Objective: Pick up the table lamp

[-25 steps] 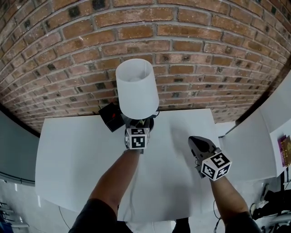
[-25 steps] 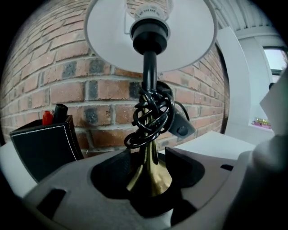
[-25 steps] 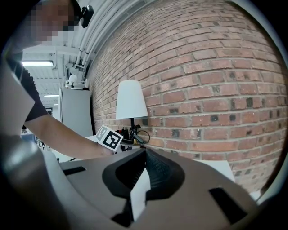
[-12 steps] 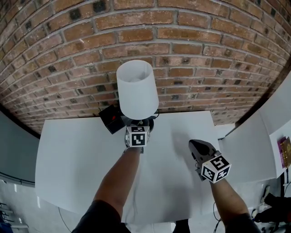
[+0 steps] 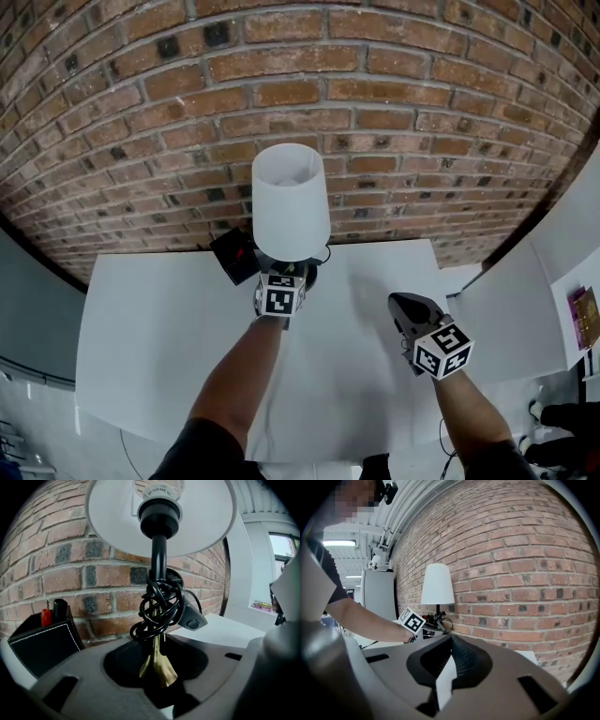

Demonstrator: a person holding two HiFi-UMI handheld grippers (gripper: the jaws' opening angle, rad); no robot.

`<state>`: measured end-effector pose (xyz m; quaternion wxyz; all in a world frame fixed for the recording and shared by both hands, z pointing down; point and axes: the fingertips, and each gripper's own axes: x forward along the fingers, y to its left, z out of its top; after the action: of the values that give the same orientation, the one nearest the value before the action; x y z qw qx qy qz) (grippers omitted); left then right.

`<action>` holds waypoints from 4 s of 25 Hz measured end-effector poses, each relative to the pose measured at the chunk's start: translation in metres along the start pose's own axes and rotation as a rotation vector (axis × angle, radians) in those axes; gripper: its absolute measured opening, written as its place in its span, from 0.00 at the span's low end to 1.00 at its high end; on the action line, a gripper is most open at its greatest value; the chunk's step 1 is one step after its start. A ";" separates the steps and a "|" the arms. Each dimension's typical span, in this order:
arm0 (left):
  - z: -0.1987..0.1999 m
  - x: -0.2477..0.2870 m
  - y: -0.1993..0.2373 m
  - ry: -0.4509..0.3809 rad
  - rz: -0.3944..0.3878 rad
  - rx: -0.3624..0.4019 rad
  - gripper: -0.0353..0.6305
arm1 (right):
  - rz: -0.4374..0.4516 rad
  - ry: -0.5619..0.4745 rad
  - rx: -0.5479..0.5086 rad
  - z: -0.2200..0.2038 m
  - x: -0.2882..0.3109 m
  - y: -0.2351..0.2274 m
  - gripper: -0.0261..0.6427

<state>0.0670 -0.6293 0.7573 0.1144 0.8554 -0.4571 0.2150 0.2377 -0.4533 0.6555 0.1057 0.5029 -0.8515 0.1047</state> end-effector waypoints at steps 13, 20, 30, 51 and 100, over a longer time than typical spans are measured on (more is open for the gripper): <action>0.040 -0.054 -0.001 -0.022 -0.093 0.004 0.25 | 0.011 -0.014 -0.034 0.038 0.005 0.028 0.03; 0.077 -0.102 0.016 -0.016 -0.092 0.040 0.25 | 0.010 -0.041 -0.045 0.084 0.003 0.043 0.03; 0.138 -0.188 0.039 -0.035 -0.079 0.063 0.25 | 0.022 -0.062 -0.051 0.157 -0.012 0.071 0.03; 0.281 -0.321 0.057 -0.078 -0.134 0.075 0.24 | 0.007 -0.106 -0.090 0.312 -0.047 0.094 0.03; 0.349 -0.430 0.059 -0.154 -0.129 0.034 0.22 | 0.012 -0.137 -0.068 0.405 -0.076 0.120 0.03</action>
<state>-0.1003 -0.4842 0.2465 0.0782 0.8988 -0.4048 0.1487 0.1381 -0.4483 0.2379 0.0636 0.4998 -0.8628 0.0418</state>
